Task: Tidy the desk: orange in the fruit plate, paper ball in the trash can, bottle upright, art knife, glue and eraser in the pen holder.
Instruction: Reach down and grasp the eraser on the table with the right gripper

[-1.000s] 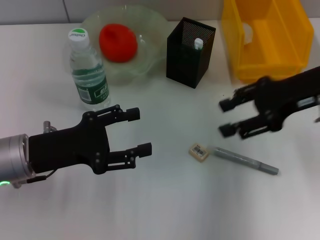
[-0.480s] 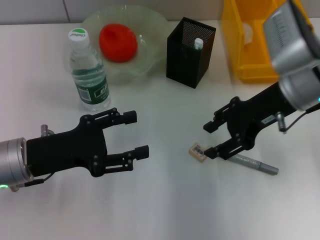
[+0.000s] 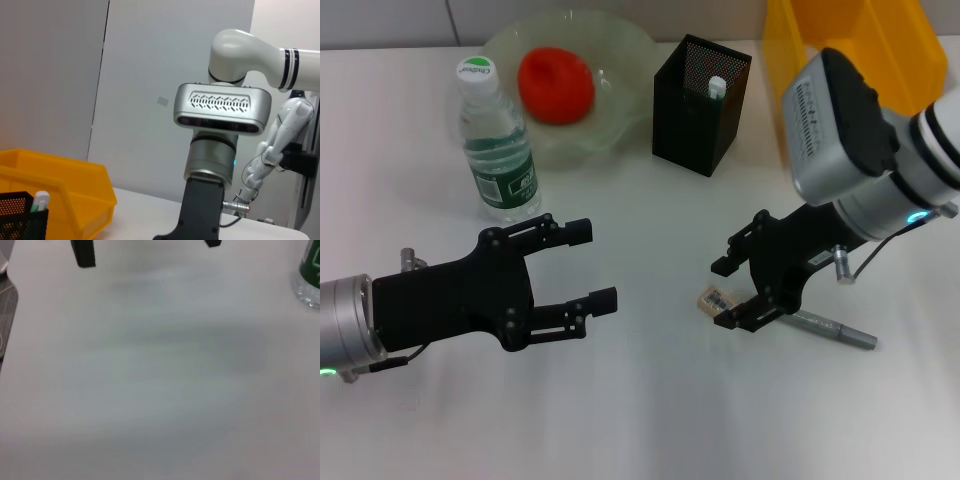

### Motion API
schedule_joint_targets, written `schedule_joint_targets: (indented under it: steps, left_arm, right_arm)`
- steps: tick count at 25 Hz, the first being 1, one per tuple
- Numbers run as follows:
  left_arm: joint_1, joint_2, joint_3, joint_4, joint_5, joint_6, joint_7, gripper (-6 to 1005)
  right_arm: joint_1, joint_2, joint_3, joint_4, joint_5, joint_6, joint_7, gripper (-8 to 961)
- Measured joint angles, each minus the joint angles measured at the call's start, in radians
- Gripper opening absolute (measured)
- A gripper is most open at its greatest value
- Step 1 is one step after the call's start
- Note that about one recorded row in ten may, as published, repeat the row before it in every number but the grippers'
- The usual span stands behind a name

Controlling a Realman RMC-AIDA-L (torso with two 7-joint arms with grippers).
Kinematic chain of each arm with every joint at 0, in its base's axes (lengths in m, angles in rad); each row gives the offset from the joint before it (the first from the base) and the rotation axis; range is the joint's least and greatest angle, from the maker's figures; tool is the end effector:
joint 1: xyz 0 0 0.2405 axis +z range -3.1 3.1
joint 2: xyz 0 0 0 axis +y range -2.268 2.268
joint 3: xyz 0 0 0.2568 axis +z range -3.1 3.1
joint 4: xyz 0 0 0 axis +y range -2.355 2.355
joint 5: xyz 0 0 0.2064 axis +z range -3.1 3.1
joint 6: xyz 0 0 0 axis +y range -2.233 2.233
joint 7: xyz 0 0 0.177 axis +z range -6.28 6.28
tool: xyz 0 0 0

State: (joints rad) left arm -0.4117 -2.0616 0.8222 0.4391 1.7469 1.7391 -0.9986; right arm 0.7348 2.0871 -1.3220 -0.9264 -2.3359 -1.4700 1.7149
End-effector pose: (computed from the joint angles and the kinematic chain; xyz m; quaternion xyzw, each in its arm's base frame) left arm -0.2463 0.2731 -0.0446 -0.9210 -0.1235 -0.3573 0.0942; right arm 0.1902 0.3524 -0.0853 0.9941 -0.0299 0.1046 0.0017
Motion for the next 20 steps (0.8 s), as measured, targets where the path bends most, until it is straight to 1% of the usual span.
schedule_joint_targets:
  steps: [2,3,6,7,11,20]
  left_arm:
    - [0.001,0.000,0.000,-0.001,-0.001,0.000,0.000,818]
    - [0.001,0.000,0.000,-0.001,-0.001,0.000,0.000,818]
    - [0.001,0.000,0.000,-0.001,-0.001,0.000,0.000,818]
    - [0.001,0.000,0.000,-0.001,-0.001,0.000,0.000,818]
    - [0.003,0.000,0.000,0.000,-0.001,0.001,0.000,818]
    - [0.002,0.000,-0.001,0.001,-0.001,0.003,0.000,818]
  right_arm:
    - [-0.004,0.001,-0.046,0.006,0.016,0.033,0.002,649]
    - [-0.004,0.001,-0.046,0.006,0.016,0.033,0.002,648]
    - [-0.007,0.001,-0.099,0.010,0.020,0.072,0.015,643]
    - [-0.009,0.001,-0.132,0.012,0.020,0.100,0.024,641]
    - [-0.014,0.001,-0.151,0.010,0.020,0.120,0.029,634]
    - [-0.020,0.001,-0.155,0.006,0.019,0.150,0.038,620]
